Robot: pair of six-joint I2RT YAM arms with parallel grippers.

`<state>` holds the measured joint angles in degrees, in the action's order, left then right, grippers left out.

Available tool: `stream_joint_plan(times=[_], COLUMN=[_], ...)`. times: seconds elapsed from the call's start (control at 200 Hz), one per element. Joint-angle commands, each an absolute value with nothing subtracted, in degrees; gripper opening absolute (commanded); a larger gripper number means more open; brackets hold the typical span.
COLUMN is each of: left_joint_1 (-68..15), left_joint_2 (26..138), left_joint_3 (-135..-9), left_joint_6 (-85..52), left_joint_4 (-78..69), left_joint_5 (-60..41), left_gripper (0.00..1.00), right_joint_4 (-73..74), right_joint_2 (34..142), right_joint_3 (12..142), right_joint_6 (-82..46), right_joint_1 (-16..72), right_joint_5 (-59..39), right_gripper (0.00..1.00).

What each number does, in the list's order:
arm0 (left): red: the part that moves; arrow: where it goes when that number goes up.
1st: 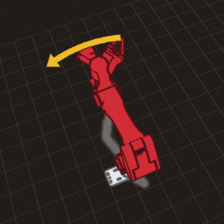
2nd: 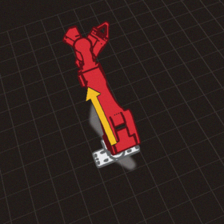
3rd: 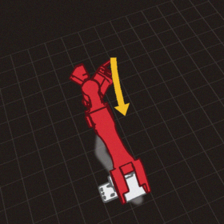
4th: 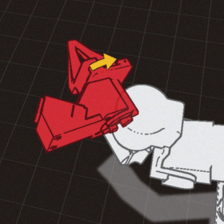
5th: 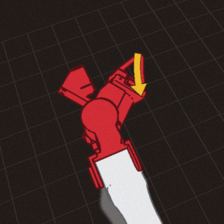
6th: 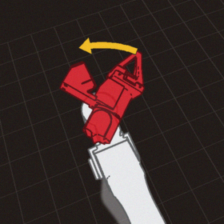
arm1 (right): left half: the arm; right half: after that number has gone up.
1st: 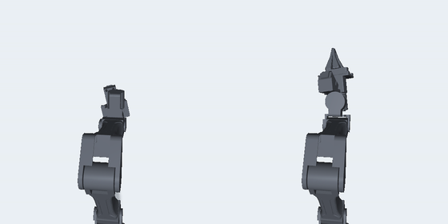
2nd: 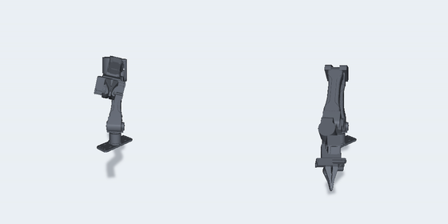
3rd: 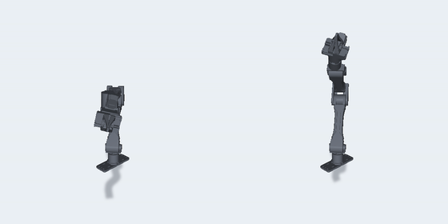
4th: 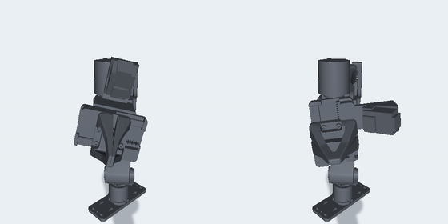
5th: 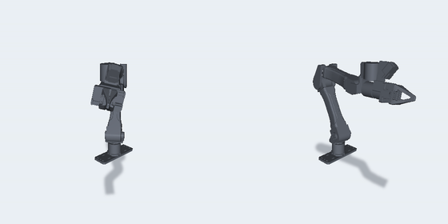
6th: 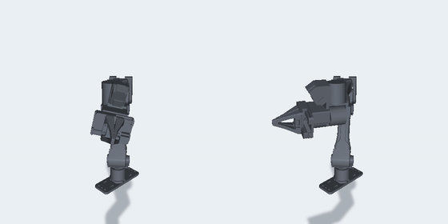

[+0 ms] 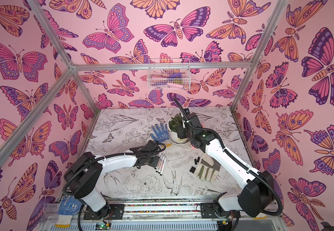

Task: Insert the pens into the pen caps
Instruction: 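Reach left gripper to the white markers while right arm moves toward caps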

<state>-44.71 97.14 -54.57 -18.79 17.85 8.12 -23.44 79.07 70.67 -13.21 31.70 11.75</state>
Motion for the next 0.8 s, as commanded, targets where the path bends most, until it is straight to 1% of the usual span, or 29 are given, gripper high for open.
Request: stream_joint_plan(times=[0.0,0.291,0.401,0.506,0.666,0.746,0.796], left_joint_1=[-45.0,-45.1,-45.1,-45.1,-45.1,-45.0,-44.9], left_joint_2=[98.7,98.0,99.1,101.0,102.9,103.4,103.6], left_joint_3=[-55.5,-55.2,-55.8,-56.4,-56.4,-56.4,-56.4], left_joint_6=[-18.4,-18.7,-18.4,-18.5,-19.3,-19.8,-19.9], left_joint_4=[19.5,19.8,20.4,22.0,25.6,27.4,28.0], left_joint_5=[8.0,8.5,8.9,9.2,7.6,6.8,6.3], left_gripper=[0.59,0.58,0.55,0.53,0.45,0.37,0.28], right_joint_4=[-24.2,-24.5,-24.2,-24.3,-24.3,-24.1,-23.6], right_joint_2=[78.9,78.8,78.5,78.5,78.1,77.8,77.3], right_joint_3=[72.2,72.6,72.6,72.6,72.1,71.7,71.1], right_joint_6=[-12.2,-11.5,-11.4,-11.0,-11.3,-11.6,-12.0], right_joint_1=[32.0,32.0,32.0,32.0,32.0,32.0,31.9], right_joint_5=[13.0,13.2,13.2,13.8,15.2,16.2,16.7], right_gripper=[0.66,0.66,0.66,0.66,0.66,0.67,0.66])
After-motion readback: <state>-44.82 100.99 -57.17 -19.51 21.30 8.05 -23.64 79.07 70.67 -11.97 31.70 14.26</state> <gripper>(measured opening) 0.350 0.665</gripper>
